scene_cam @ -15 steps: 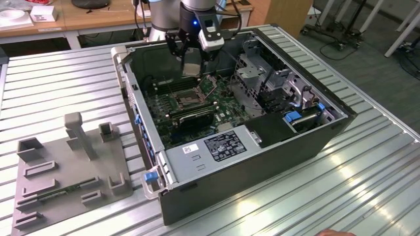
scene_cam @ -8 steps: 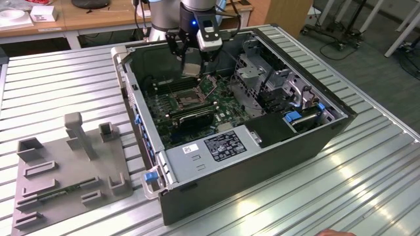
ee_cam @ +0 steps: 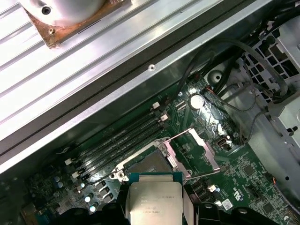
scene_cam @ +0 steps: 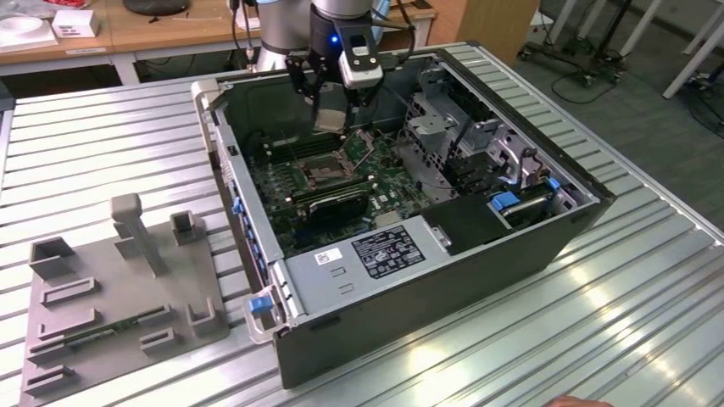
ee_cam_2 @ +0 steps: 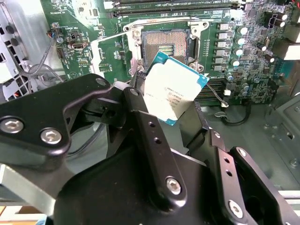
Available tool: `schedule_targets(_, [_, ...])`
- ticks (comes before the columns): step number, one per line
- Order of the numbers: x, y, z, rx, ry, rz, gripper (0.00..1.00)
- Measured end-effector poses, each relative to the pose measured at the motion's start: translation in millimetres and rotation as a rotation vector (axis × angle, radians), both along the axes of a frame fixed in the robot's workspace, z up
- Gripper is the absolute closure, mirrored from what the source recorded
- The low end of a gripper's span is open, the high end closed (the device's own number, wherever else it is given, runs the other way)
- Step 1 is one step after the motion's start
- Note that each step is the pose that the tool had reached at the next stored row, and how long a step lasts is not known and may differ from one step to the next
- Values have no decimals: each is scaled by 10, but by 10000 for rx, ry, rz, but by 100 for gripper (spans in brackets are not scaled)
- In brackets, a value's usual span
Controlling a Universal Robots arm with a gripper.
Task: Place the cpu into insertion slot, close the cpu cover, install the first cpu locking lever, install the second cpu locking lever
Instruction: 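Place the cpu into insertion slot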
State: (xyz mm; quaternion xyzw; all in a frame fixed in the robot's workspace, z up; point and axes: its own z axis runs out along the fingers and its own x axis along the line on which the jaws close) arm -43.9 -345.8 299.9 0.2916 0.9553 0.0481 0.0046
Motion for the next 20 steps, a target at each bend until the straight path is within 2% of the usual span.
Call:
schedule_targets(6, [0,0,-1,0,0,-109,46])
schedule_targets(13, [0,0,-4,0,1,-662,46])
schedule_targets(20, [0,0,-4,0,0,-679,46])
